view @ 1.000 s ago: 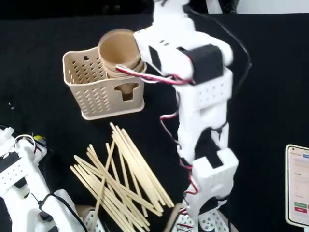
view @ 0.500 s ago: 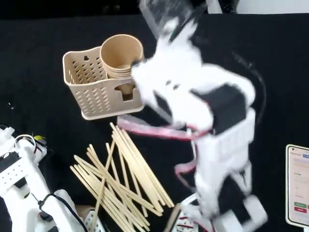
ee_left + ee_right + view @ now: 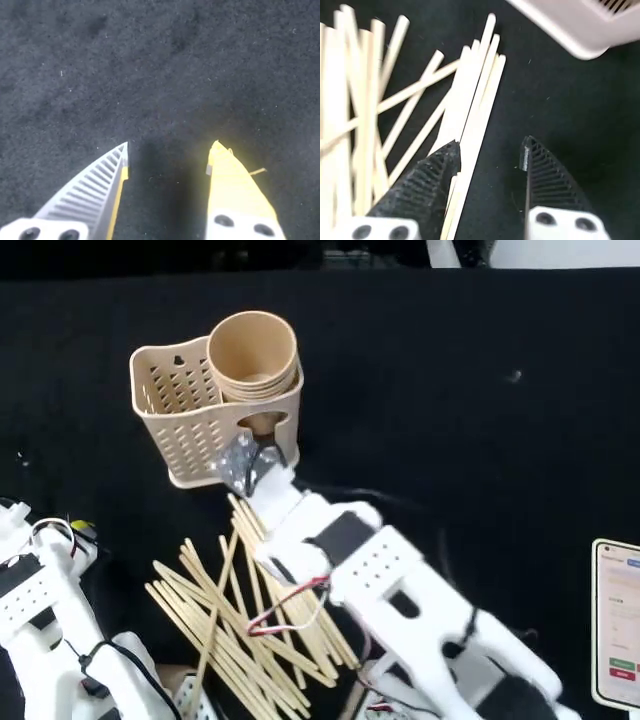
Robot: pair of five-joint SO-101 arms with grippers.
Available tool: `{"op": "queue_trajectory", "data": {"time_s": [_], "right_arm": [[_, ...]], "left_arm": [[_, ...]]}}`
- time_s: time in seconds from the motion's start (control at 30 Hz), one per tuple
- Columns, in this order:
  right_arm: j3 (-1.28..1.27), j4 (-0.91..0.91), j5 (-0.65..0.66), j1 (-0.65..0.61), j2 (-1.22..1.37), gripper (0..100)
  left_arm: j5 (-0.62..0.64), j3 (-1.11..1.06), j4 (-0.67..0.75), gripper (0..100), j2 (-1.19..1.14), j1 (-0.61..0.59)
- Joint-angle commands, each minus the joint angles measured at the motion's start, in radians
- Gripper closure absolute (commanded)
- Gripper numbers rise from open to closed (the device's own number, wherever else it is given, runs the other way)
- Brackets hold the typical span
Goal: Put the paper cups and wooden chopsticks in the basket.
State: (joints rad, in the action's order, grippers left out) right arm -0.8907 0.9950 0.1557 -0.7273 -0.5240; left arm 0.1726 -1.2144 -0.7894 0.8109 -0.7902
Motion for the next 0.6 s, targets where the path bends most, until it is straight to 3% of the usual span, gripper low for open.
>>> {"op": "queue_trajectory", "data": {"time_s": [0.0, 0.23, 0.33, 0.47, 0.57], "right_arm": [[-0.021, -0.117, 0.009, -0.014, 0.139, 74.8], [0.091, -0.143, 0.011, -0.012, 0.440, 75.1], [0.134, -0.112, 0.012, -0.014, 0.499, 81.6], [0.145, -0.080, 0.012, -0.012, 0.452, 98.6], [0.130, -0.038, 0.012, -0.012, 0.344, 98.6]], "left_arm": [[-0.011, 0.013, 0.012, 74, 0.012, 0.007], [-0.011, 0.013, 0.012, 74, 0.012, 0.002], [-0.011, 0.013, 0.012, 74, 0.012, 0.002], [-0.011, 0.013, 0.012, 74, 0.012, 0.002], [-0.011, 0.013, 0.012, 74, 0.012, 0.002]]}}
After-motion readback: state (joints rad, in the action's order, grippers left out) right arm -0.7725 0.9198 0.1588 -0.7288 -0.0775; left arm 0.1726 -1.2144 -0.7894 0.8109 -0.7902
